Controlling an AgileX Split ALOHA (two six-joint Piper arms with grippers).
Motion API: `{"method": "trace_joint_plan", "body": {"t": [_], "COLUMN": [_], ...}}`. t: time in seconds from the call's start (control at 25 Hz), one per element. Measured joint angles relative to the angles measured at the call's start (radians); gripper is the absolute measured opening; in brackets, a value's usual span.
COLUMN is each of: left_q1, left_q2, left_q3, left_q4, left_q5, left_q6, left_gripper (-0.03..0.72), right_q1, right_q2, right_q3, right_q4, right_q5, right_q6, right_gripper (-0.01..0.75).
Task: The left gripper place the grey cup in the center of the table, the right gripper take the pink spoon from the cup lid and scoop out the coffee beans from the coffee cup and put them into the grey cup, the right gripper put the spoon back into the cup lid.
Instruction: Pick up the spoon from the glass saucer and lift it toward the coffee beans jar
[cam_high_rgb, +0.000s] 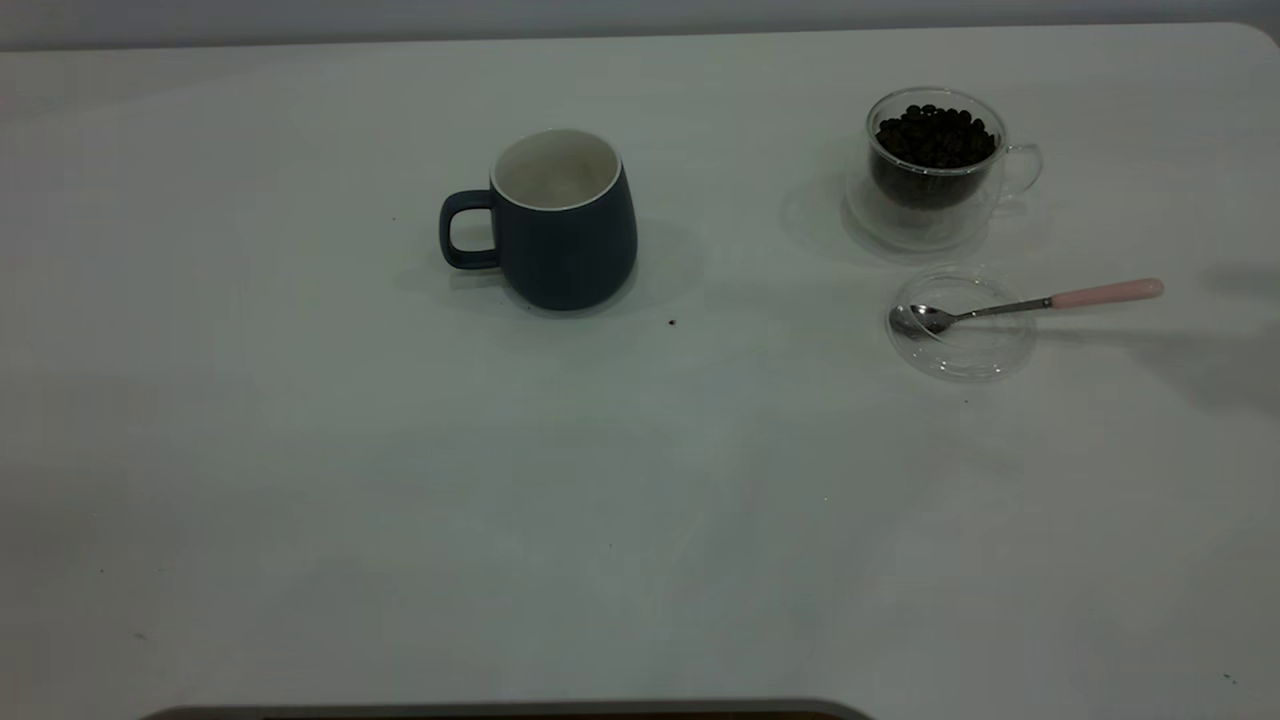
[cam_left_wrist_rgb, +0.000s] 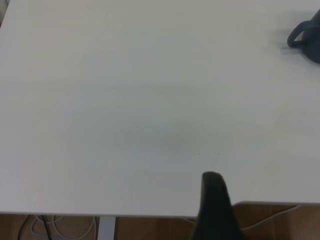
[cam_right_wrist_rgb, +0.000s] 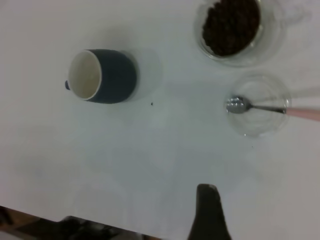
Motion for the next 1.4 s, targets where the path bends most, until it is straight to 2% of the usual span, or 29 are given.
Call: {"method": "trace_joint_plan", "body": {"t": [0.36, 0.8, 1.12, 1.4], "left_q1": [0.0, 0.0, 0.0, 0.0], "left_q2": [0.0, 0.0, 0.0, 0.0], "left_q3": [0.0, 0.0, 0.0, 0.0], "left_q4": [0.001, 0.001, 0.001, 0.001], "left_q5": [0.0, 0.0, 0.0, 0.0], "left_q6": [0.002, 0.001, 0.001, 0.001], "left_gripper": [0.586, 0.586, 0.586, 0.586], "right_q1": [-0.008, 0.001, 0.01, 0.01], "right_q2": [0.218, 0.48, 0.634, 0.755], "right_q3": [0.0, -0.002, -0.014, -0.096], "right_q4": [0.025, 0.059, 0.137, 0.154], "right_q5": [-0.037, -0.161, -0.26, -0.27], "right_q6": [-0.021, -0.055, -0.18, -0.278], "right_gripper": [0.596, 0.592, 0.591, 0.591]}}
